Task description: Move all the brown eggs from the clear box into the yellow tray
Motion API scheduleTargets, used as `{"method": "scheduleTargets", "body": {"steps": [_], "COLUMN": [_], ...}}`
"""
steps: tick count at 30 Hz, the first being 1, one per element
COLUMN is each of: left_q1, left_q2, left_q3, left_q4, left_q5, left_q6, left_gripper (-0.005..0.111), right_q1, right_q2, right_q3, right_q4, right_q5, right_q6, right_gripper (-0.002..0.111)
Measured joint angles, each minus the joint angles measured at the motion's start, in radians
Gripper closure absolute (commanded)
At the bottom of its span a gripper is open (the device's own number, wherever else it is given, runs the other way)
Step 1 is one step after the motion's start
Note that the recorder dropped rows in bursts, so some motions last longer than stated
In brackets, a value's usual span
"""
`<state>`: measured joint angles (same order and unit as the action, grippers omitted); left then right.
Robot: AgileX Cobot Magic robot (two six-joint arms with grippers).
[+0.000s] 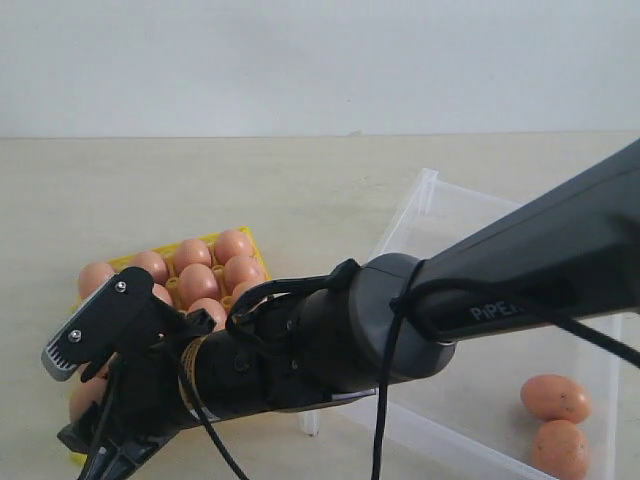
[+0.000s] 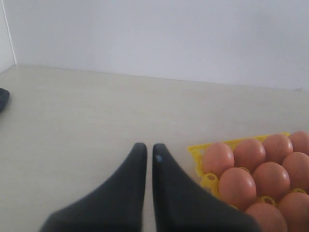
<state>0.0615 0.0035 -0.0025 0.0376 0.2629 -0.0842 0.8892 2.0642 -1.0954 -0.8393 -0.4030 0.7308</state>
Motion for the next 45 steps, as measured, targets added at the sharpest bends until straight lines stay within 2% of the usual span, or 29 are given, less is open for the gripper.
{"method": "scheduleTargets", "body": {"steps": [2, 17, 26, 28, 29, 32, 33, 37, 45], "left_q1": [0.0, 0.0, 0.0, 0.0, 0.0, 0.0, 0.0, 0.0, 0.0], "left_q2": [0.0, 0.0, 0.0, 0.0, 0.0, 0.0, 0.0, 0.0, 0.0], "left_q3": [0.0, 0.0, 0.0, 0.0, 0.0, 0.0, 0.0, 0.0, 0.0], "left_q4": [0.0, 0.0, 0.0, 0.0, 0.0, 0.0, 0.0, 0.0, 0.0], "left_q5": [0.0, 0.0, -0.002, -0.002, -0.002, -0.002, -0.002, -0.002, -0.002], "left_q6": [0.0, 0.0, 0.0, 0.0, 0.0, 0.0, 0.0, 0.0, 0.0], "left_gripper": [0.103, 0.103, 0.103, 0.103, 0.103, 0.103, 0.103, 0.103, 0.103], "right_q1": [0.0, 0.0, 0.0, 0.0, 0.0, 0.014, 0.021, 0.067, 0.127], "right_q2": [0.0, -0.002, -0.122, -0.151, -0.159, -0.17, -0.17, -0.17, -0.17], "right_q3": [0.0, 0.0, -0.028, -0.03, -0.03, -0.031, -0.031, -0.031, -0.031], "right_q4": [0.004, 0.013, 0.015, 0.015, 0.015, -0.005, -0.024, -0.073, -0.101], "right_q5": [0.0, 0.015, 0.041, 0.051, 0.066, 0.13, 0.156, 0.219, 0.345], "right_q6": [-0.023, -0.068, -0.11, -0.036, 0.012, 0.2, 0.244, 0.318, 0.33], "right_gripper": [0.04, 0.041, 0.042, 0.053, 0.063, 0.104, 0.107, 0.109, 0.109]}}
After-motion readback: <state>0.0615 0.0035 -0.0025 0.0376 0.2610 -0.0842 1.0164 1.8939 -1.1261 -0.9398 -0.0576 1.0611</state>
